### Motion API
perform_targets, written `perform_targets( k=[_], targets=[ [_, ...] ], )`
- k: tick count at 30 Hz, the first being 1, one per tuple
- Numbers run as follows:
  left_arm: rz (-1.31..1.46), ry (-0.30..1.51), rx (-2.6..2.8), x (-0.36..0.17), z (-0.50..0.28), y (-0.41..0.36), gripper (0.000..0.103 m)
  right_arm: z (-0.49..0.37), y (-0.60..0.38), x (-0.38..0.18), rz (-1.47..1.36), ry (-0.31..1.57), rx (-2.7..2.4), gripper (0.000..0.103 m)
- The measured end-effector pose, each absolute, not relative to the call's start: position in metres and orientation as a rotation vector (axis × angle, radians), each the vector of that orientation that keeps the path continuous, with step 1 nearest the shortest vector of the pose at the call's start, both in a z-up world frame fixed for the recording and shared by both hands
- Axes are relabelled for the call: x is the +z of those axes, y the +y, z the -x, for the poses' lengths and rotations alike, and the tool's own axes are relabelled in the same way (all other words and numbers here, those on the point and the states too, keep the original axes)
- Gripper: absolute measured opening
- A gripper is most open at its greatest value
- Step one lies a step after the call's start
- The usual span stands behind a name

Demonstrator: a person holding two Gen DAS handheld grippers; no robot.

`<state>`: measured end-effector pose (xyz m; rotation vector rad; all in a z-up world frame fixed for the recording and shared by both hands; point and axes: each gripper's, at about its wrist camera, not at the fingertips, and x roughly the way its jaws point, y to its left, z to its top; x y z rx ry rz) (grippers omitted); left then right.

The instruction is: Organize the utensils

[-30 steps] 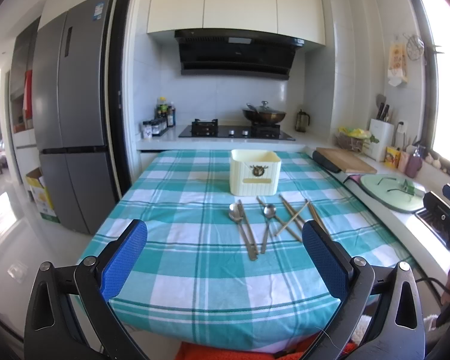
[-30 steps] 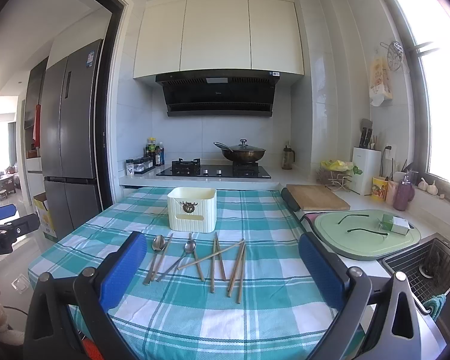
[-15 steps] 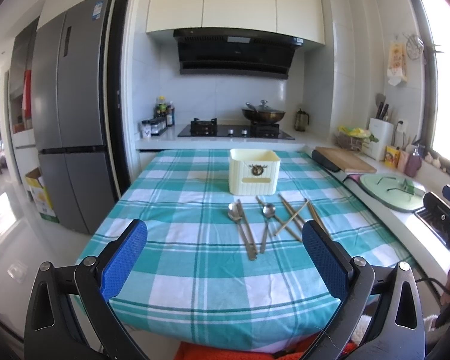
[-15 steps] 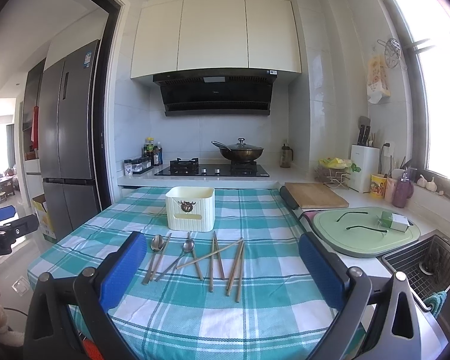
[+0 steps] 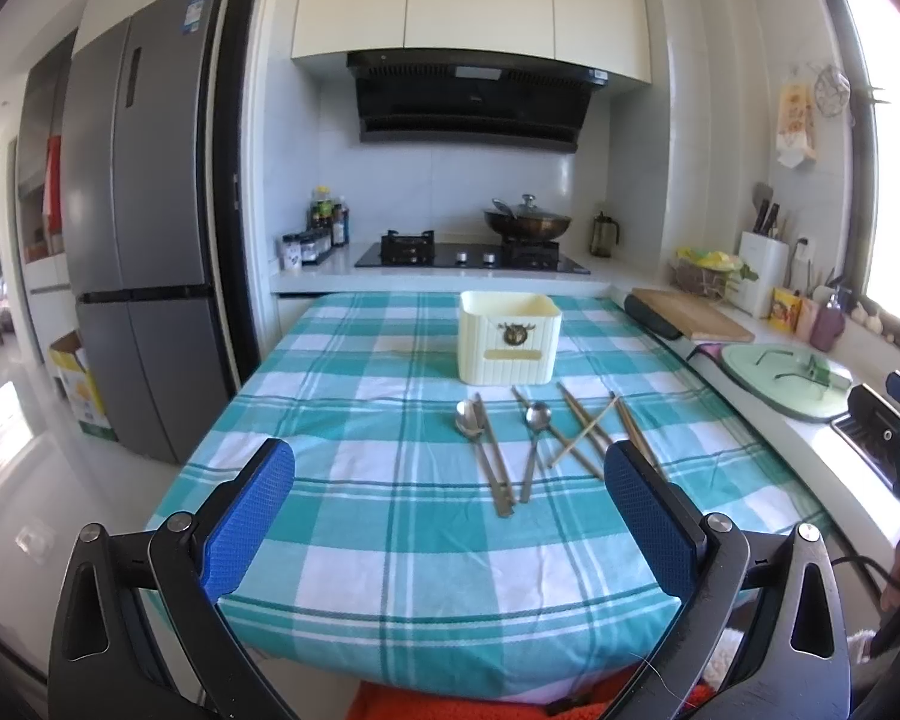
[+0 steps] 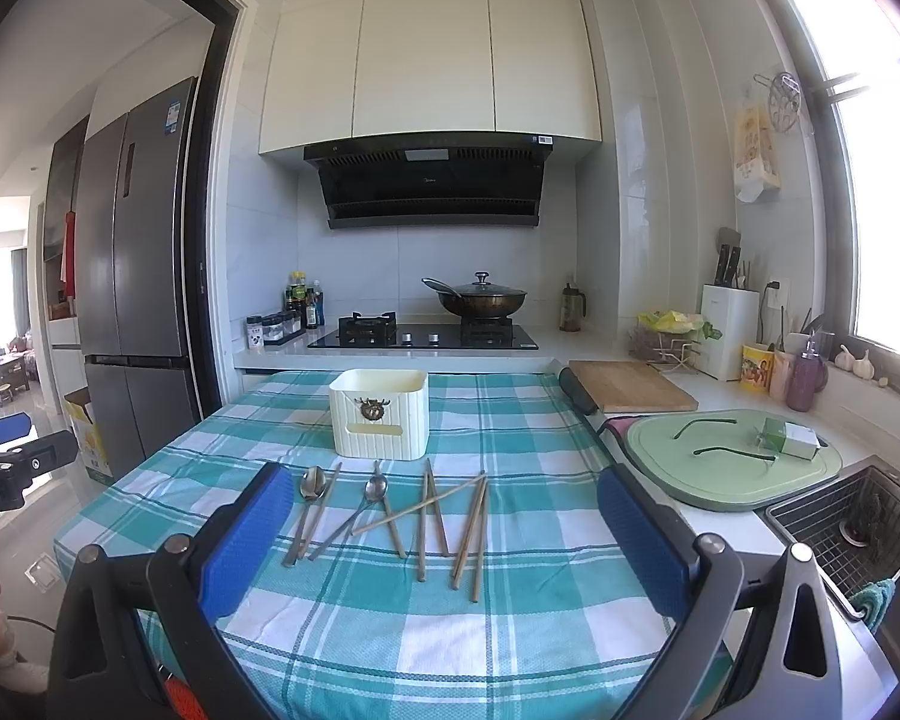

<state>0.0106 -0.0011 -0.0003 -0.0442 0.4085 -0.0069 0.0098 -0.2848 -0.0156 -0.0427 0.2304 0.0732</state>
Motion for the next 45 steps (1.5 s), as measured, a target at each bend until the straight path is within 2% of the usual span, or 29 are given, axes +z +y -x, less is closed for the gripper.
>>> perform_targets(
  k=[21,45],
  targets=[
    [0.046,0.432,-0.011,-0.009,-0.021,-0.003,0.103,-0.017,-0.285,-0.019,0.041,0.251,0.068,0.103],
    [-0.008,0.523,-0.031,-0.023,-0.067,-0.012,0.103,-0.054,-0.295,-0.028,0.034,0.316,0.027,0.103]
  ],
)
